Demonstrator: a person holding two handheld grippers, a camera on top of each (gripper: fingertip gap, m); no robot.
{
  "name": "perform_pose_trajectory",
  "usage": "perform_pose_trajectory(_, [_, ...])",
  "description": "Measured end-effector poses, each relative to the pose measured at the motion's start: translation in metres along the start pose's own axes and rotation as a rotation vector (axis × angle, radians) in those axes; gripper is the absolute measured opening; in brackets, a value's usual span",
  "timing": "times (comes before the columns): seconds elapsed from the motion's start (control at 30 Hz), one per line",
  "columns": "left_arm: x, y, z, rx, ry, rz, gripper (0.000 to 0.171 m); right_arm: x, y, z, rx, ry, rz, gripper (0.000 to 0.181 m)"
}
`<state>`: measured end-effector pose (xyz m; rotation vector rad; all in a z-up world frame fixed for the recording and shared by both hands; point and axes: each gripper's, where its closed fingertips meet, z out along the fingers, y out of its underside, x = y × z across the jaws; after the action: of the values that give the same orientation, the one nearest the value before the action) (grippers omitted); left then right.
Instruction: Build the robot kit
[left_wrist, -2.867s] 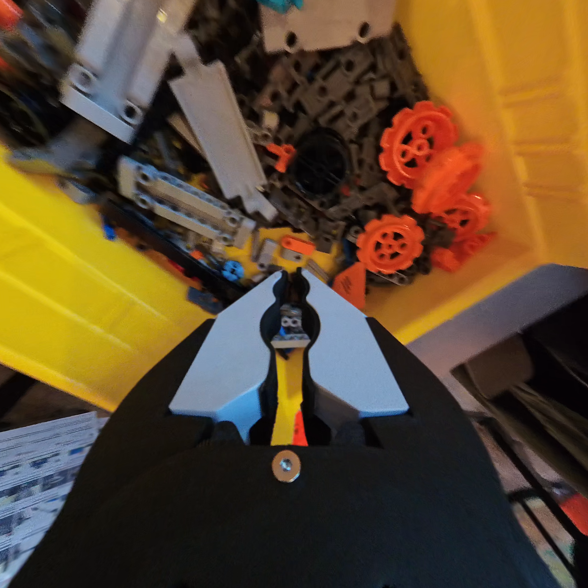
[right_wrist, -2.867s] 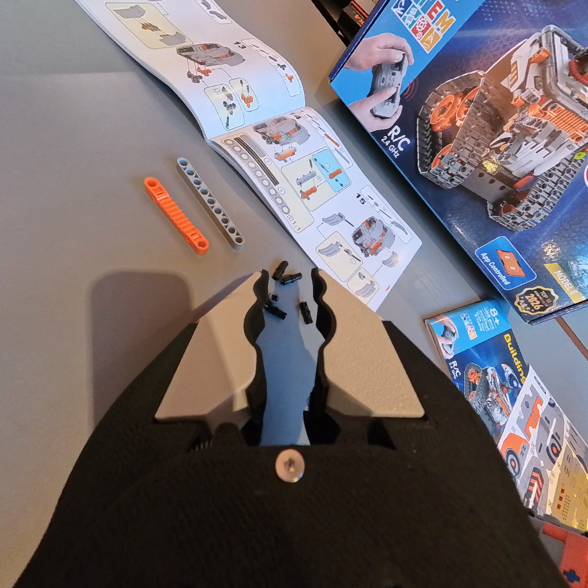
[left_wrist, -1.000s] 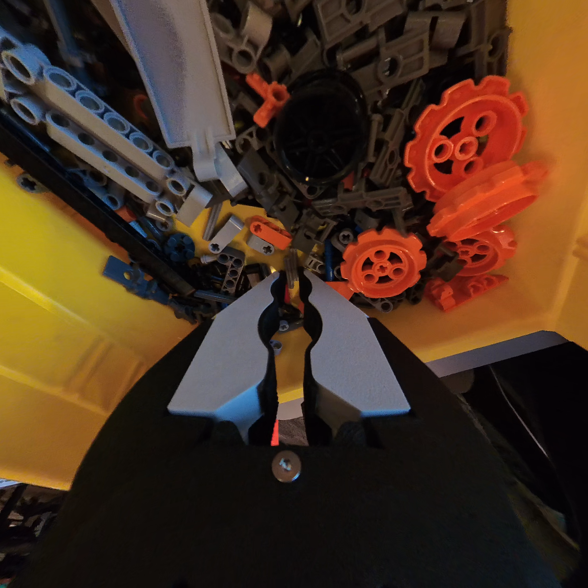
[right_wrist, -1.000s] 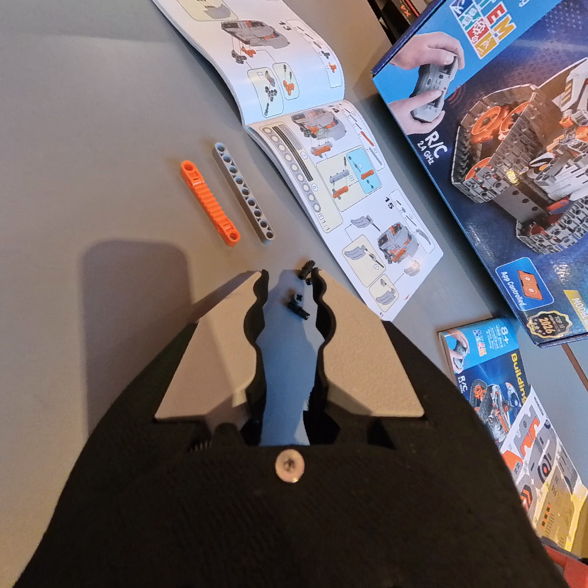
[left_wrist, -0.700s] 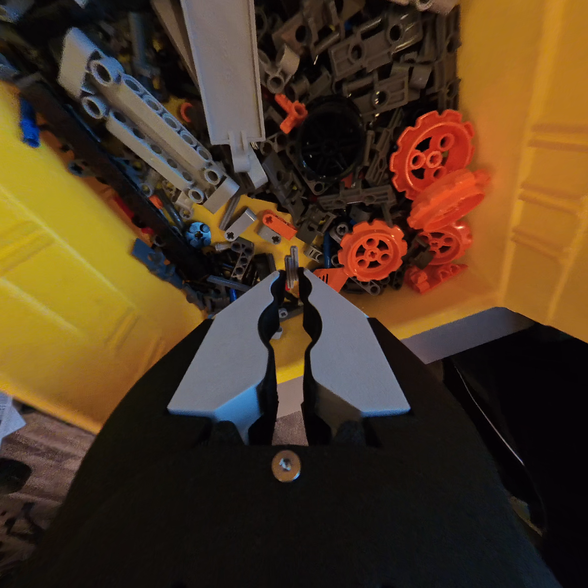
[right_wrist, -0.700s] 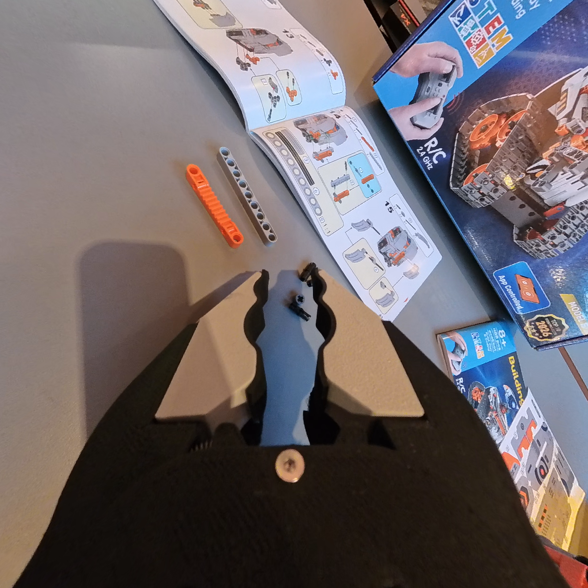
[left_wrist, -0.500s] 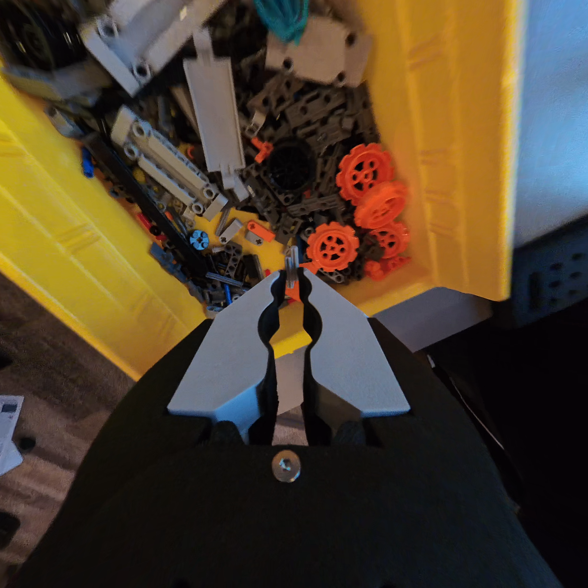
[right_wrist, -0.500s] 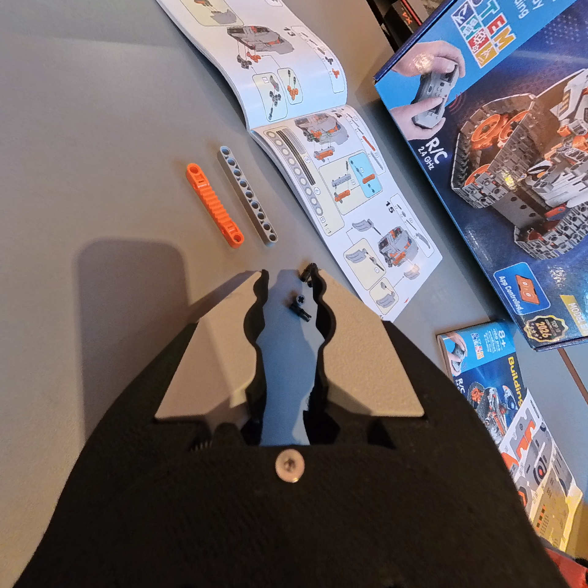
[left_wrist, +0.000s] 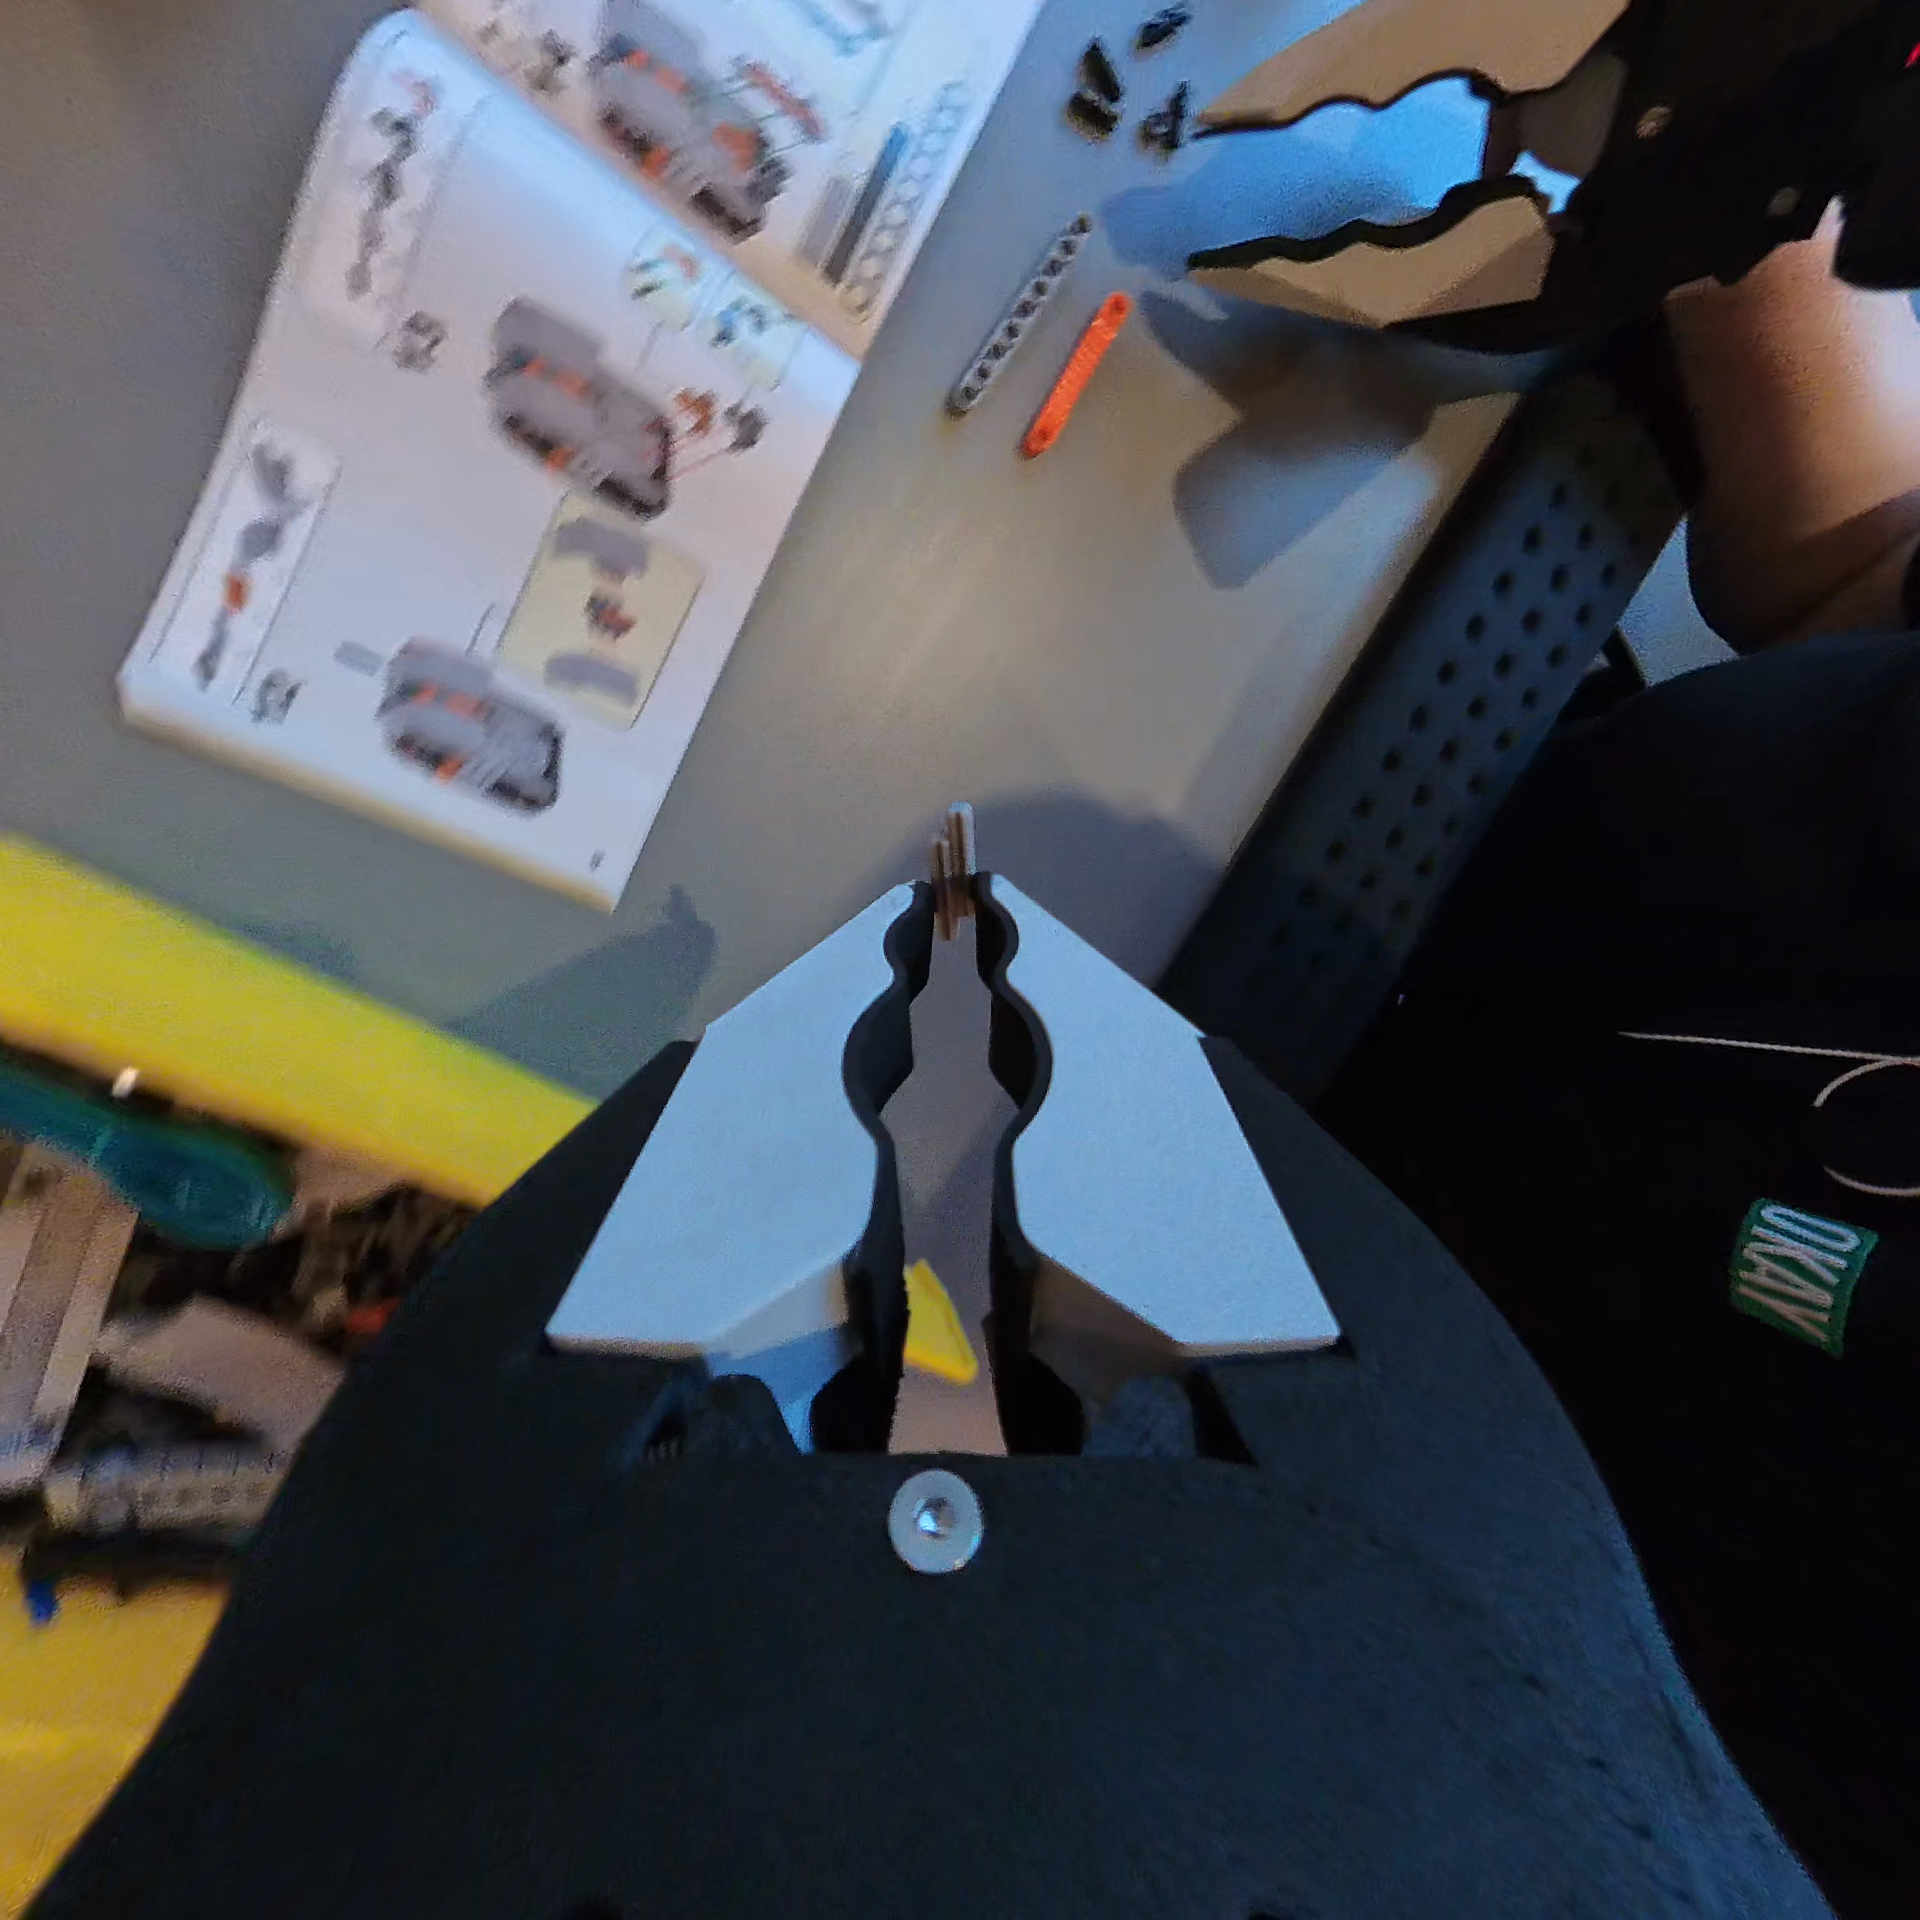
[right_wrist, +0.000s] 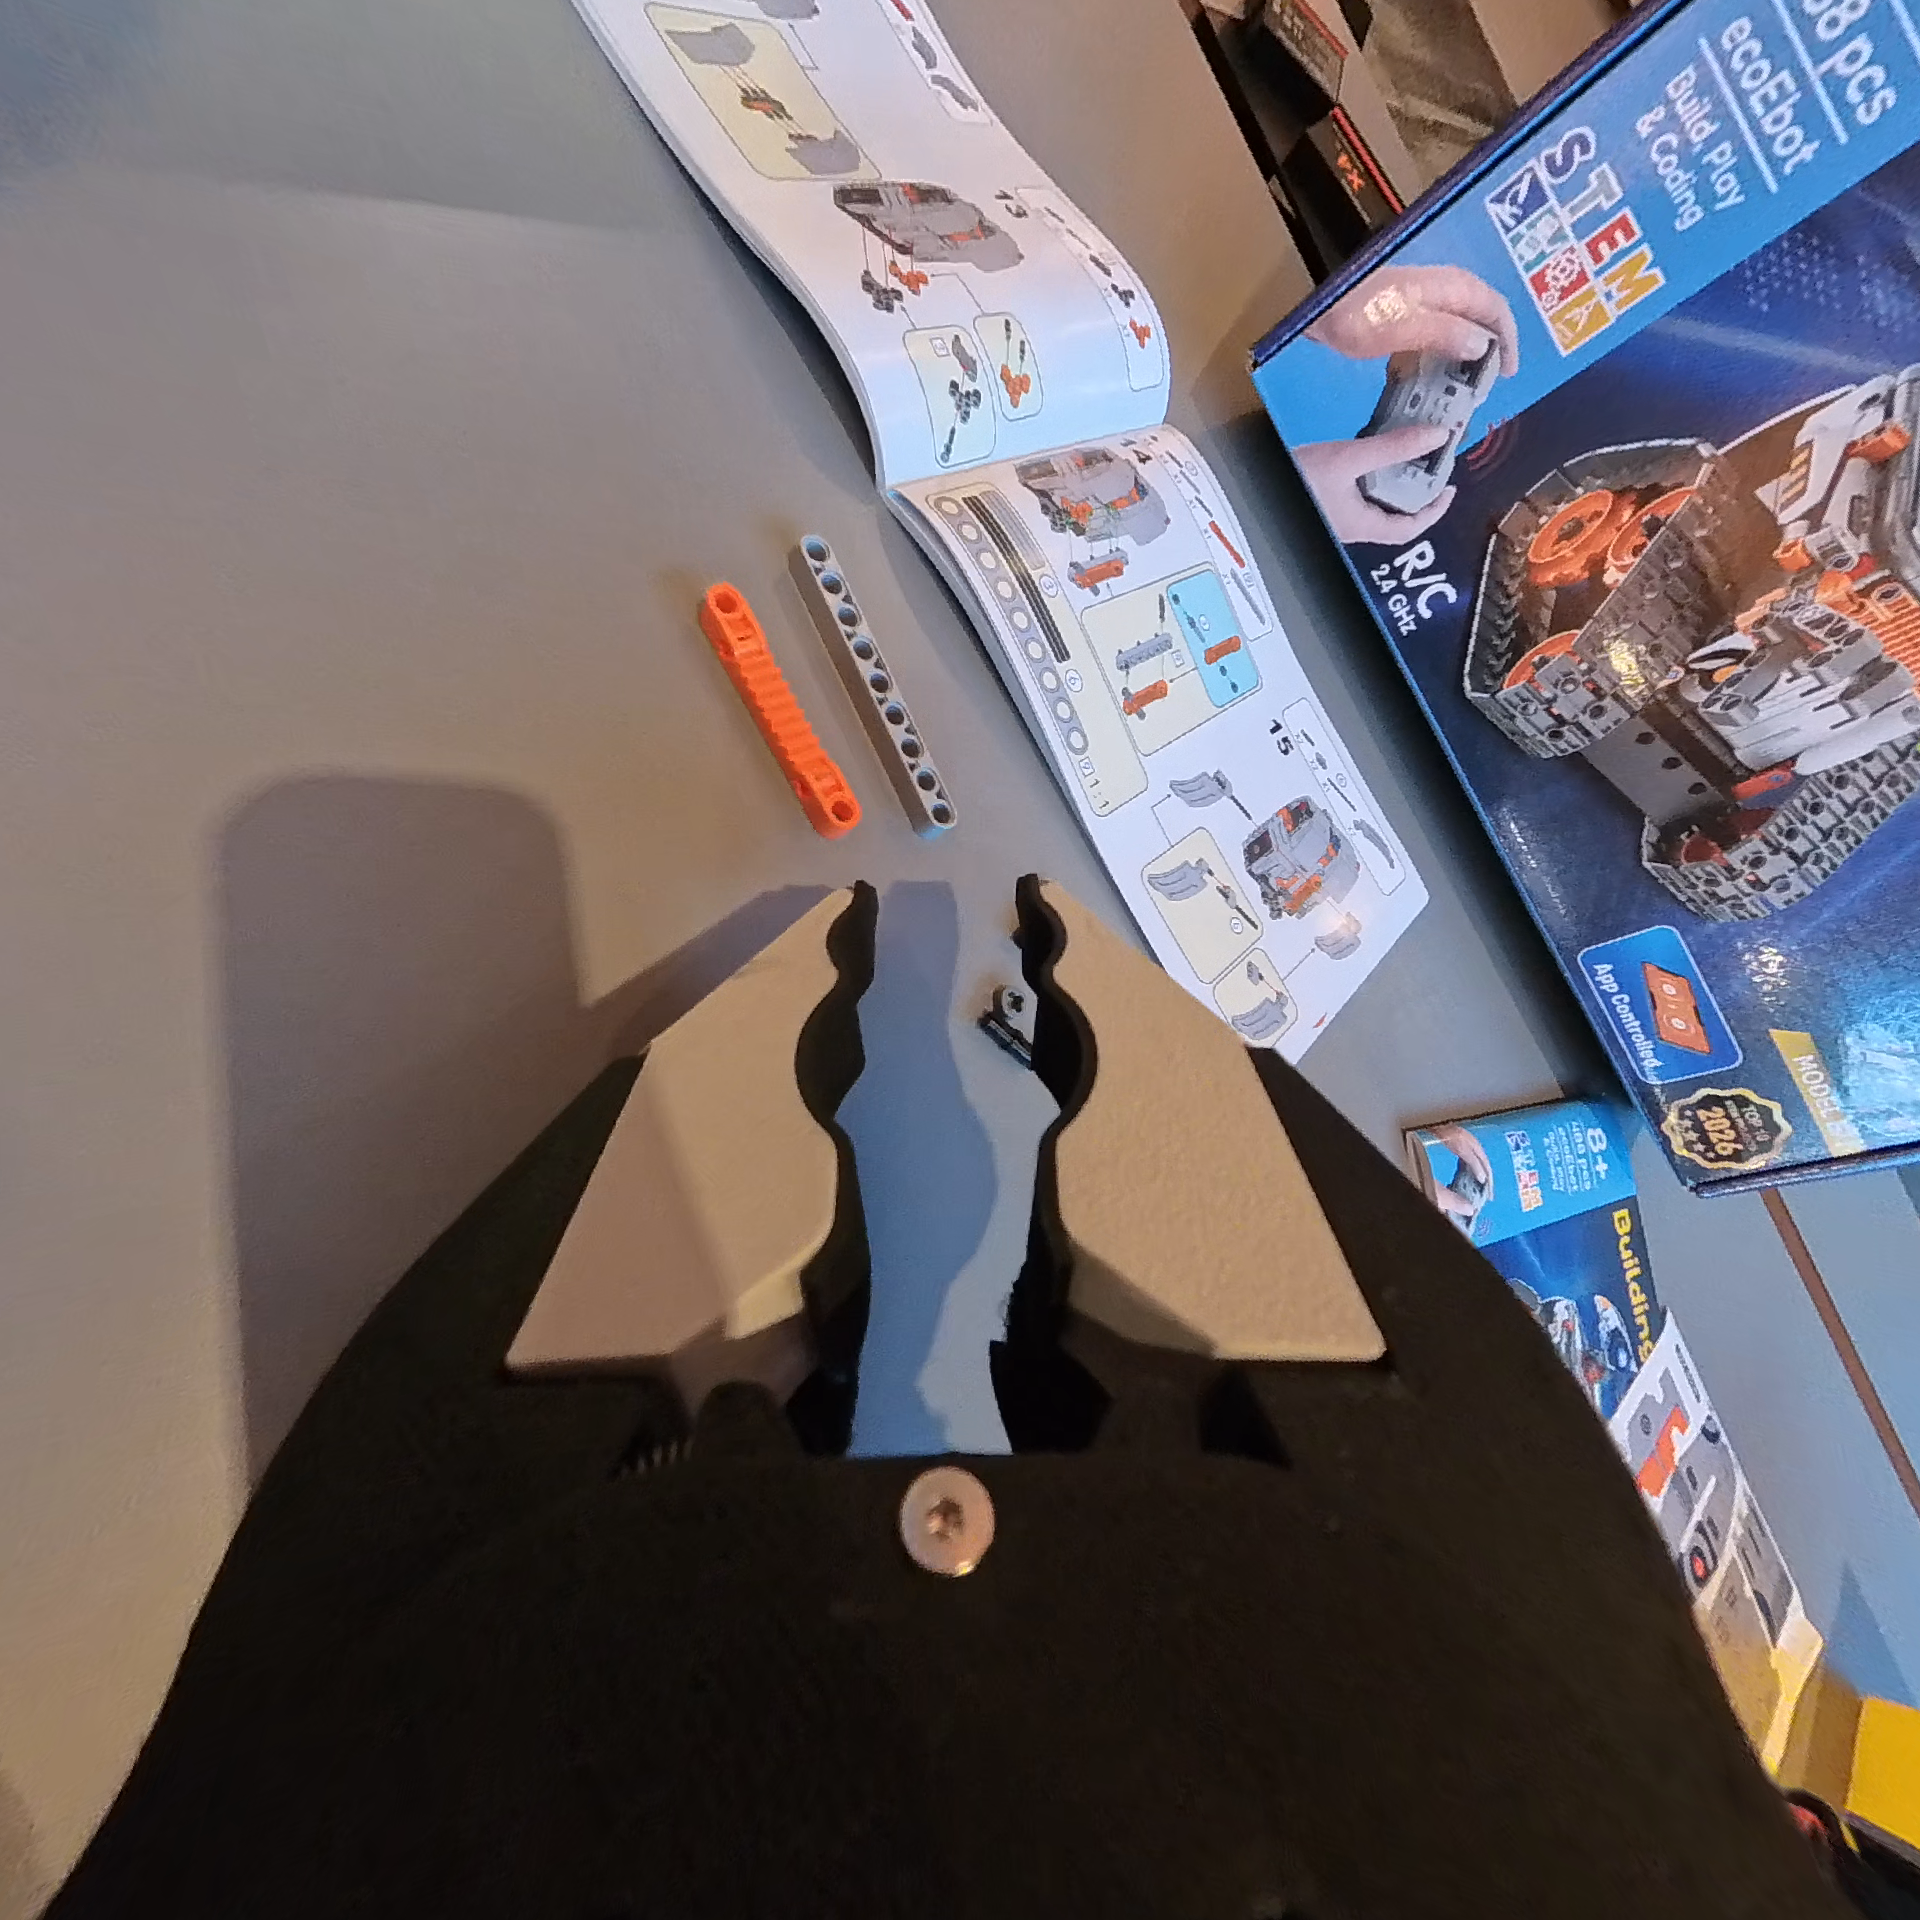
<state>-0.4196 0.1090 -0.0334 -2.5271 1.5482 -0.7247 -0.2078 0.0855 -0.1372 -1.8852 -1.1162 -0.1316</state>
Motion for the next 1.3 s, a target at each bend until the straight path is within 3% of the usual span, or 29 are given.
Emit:
perform_pose_trajectory(0.23, [0.014, -0.045, 0.079, -0.137, 0.099, 0.167, 0.004, -0.008, -0.007, -0.006, 0.026, -0.027, -0.017, 0.026])
perform_pose_trajectory(0.47, [0.002, -0.029, 0.148, -0.358, -0.015, 0.374, 0.004, -0.008, -0.009, -0.014, 0.047, -0.032, -0.015, 0.026])
perform_pose_trajectory(0.63, [0.001, -0.024, 0.16, -0.372, -0.082, 0.487, 0.004, -0.008, -0.01, -0.016, 0.058, -0.038, -0.009, 0.026])
perform_pose_trajectory(0.73, [0.0, -0.021, 0.156, -0.371, -0.095, 0.496, 0.029, -0.01, -0.011, -0.017, 0.057, -0.043, -0.014, 0.026])
perform_pose_trajectory(1.0, [-0.004, -0.026, 0.145, -0.238, -0.058, 0.392, 0.012, -0.012, -0.013, -0.02, 0.066, -0.045, -0.025, 0.026])
perform_pose_trajectory(1.3, [-0.003, -0.026, 0.152, -0.268, -0.035, 0.319, 0.008, -0.013, -0.011, -0.019, 0.055, -0.044, -0.034, 0.026])
